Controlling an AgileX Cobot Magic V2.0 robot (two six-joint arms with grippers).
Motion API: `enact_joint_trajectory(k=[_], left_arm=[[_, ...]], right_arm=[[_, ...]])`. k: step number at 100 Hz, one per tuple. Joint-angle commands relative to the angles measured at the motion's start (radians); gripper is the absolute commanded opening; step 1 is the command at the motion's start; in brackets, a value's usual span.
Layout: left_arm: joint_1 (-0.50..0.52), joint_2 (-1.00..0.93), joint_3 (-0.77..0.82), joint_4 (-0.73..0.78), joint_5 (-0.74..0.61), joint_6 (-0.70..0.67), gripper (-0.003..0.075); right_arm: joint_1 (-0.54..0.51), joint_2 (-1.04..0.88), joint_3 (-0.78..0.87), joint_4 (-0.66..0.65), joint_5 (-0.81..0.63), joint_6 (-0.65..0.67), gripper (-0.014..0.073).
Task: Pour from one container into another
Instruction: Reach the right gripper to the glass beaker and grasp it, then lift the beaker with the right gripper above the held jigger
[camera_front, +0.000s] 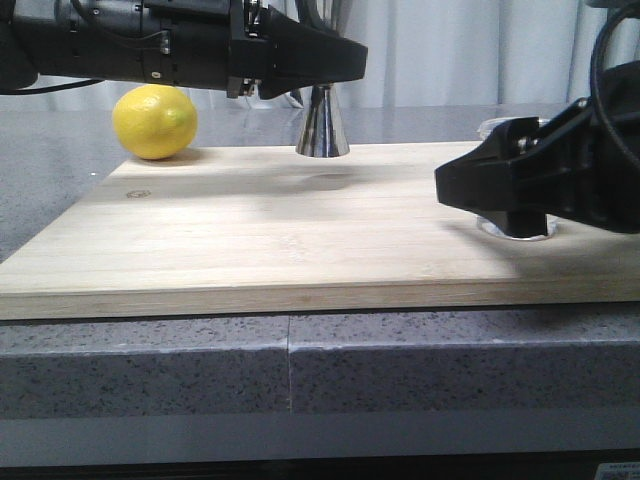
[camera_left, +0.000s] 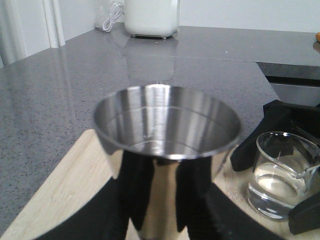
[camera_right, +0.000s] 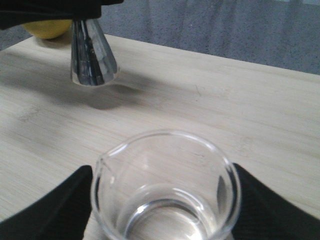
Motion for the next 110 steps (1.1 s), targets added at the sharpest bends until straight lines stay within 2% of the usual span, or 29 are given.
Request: enact_joint_trajectory(k=[1, 16, 50, 69, 110], left_arm=[[-0.010, -0.051, -0.031, -0.086, 0.114, -0.007, 0.0205], [-0.010, -0.051, -0.031, -0.086, 0.114, -0.007, 0.0205], [-0.010, -0.051, -0.031, -0.086, 0.114, -0.007, 0.0205], [-0.010, -0.051, -0.031, -0.086, 0.114, -0.007, 0.0205], [-0.010, -0.051, -0.031, -0.086, 0.114, -0.007, 0.0205]], right_arm=[[0.001, -0.014, -0.025, 0.002, -0.065, 0.000, 0.0391], [0.001, -0.014, -0.025, 0.002, -0.065, 0.000, 0.0291], [-0.004, -0.053, -0.054, 0.002, -0.050, -0.024, 0.0281], [-0.033, -0.096, -0.181, -0.002, 0.144, -0.051, 0.0281], [-0.039, -0.100, -0.526, -0.130, 0.556, -0.057, 0.0281]])
